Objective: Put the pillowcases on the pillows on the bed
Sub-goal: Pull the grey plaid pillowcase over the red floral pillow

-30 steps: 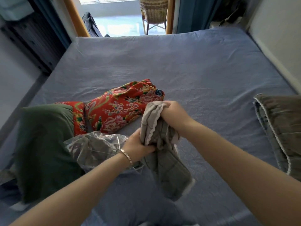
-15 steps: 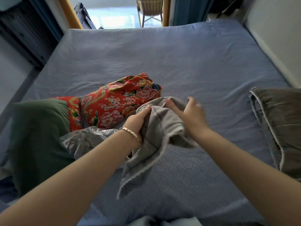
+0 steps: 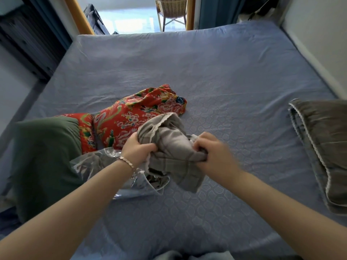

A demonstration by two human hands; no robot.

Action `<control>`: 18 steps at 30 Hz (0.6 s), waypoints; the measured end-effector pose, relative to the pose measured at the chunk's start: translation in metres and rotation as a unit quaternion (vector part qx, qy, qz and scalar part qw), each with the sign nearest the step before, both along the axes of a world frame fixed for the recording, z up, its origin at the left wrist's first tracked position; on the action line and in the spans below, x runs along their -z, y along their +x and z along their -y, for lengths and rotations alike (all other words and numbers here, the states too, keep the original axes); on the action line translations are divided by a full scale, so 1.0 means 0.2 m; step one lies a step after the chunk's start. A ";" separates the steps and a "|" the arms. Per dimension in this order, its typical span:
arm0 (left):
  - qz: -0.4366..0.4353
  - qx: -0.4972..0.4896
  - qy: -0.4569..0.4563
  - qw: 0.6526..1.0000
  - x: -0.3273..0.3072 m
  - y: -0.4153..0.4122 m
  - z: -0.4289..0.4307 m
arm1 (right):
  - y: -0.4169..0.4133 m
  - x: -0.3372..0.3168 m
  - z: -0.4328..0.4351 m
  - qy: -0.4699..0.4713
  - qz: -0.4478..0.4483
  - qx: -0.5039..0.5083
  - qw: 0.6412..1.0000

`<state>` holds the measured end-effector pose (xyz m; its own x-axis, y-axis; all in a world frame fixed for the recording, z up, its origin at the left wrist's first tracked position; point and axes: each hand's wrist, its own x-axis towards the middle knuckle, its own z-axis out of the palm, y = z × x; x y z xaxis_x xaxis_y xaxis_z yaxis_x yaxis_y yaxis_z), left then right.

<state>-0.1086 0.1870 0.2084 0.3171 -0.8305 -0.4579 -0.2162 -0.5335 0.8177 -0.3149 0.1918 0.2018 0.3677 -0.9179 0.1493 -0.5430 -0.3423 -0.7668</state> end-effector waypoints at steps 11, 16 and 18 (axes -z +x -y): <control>-0.247 0.061 0.316 0.914 0.26 -0.18 -0.09 | 0.04 0.25 -0.18 -0.275 -0.071 -0.214 0.935; -0.267 -0.017 0.254 0.930 0.30 -0.20 -0.09 | -0.08 0.25 -0.20 -0.185 -0.144 -0.308 0.922; -0.365 -0.127 0.194 0.902 0.26 -0.19 -0.07 | -0.13 0.23 -0.22 -0.140 -0.156 -0.264 0.941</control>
